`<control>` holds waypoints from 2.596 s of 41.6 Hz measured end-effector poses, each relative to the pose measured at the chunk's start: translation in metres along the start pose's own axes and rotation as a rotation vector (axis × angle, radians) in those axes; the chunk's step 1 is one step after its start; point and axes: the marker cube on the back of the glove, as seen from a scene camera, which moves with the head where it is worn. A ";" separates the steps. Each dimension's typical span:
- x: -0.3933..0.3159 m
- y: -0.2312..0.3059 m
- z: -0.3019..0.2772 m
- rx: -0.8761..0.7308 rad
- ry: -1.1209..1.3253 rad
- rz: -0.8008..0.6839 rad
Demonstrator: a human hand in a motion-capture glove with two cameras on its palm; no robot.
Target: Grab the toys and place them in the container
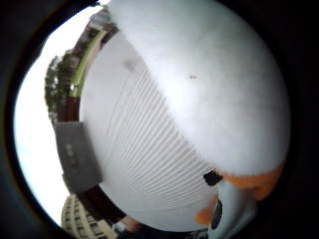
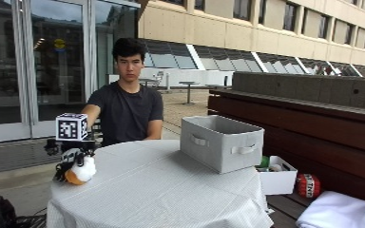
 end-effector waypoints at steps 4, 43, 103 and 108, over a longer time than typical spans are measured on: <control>0.000 0.001 -0.005 0.057 0.061 -0.021; -0.115 -0.003 -0.229 0.156 -0.018 -0.106; -0.526 0.186 -0.285 0.183 -0.031 -0.593; -0.515 0.162 -0.274 0.102 -0.018 -0.629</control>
